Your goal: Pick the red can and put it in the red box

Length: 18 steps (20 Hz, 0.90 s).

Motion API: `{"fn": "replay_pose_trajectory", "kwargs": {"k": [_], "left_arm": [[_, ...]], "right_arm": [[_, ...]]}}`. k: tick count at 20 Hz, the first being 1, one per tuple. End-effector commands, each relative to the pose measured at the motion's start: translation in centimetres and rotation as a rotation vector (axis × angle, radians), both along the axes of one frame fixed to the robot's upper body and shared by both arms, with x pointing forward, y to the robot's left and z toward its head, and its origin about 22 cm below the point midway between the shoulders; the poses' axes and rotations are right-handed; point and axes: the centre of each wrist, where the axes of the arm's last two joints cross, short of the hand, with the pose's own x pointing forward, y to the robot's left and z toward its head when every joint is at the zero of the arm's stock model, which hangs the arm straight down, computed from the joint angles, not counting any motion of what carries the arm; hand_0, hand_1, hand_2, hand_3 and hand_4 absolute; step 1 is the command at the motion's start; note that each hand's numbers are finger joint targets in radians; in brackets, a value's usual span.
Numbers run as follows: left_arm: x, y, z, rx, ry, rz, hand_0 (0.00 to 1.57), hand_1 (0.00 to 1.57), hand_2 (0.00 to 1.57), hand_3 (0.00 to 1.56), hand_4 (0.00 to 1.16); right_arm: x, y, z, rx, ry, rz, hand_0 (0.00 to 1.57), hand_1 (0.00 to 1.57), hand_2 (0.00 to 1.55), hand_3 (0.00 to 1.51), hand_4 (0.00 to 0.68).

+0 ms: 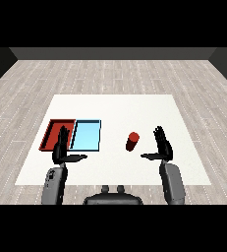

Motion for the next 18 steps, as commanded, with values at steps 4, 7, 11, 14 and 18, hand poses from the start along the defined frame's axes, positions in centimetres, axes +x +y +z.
{"fn": "replay_pose_trajectory", "kwargs": {"k": [4, 7, 11, 14, 18], "left_arm": [[1.1, -0.5, -0.5, -0.014, 0.014, 0.001, 0.0, 0.0, 0.0, 0.0, 0.0], [0.1, -1.0, -1.3, -0.032, -0.017, -0.005, 0.0, 0.0, 0.0, 0.0, 0.0], [0.3, -0.3, 0.2, -0.038, 0.006, -0.004, 0.0, 0.0, 0.0, 0.0, 0.0], [-0.7, 1.4, -0.4, -0.036, -0.006, -0.014, 0.0, 0.0, 0.0, 0.0, 0.0], [1.0, 0.3, -0.1, -0.059, 0.007, -0.03, 0.0, 0.0, 0.0, 0.0, 0.0]], "right_arm": [[0.7, -0.4, -1.2, 0.047, 0.02, 0.006, 0.0, 0.0, 0.0, 0.0, 0.0], [1.7, 0.7, -1.4, 0.052, 0.035, 0.008, 0.0, 0.0, 0.0, 0.0, 0.0], [2.5, 1.9, -2.3, 0.084, 0.054, 0.029, 0.0, 0.0, 0.0, 0.0, 0.0], [4.2, 4.1, -3.1, 0.088, 0.095, 0.04, 0.0, 0.0, 0.0, 0.0, 0.0], [3.8, 3.5, -4.8, 0.105, 0.068, 0.032, 0.0, 0.0, 0.0, 0.0, 0.0]]}}
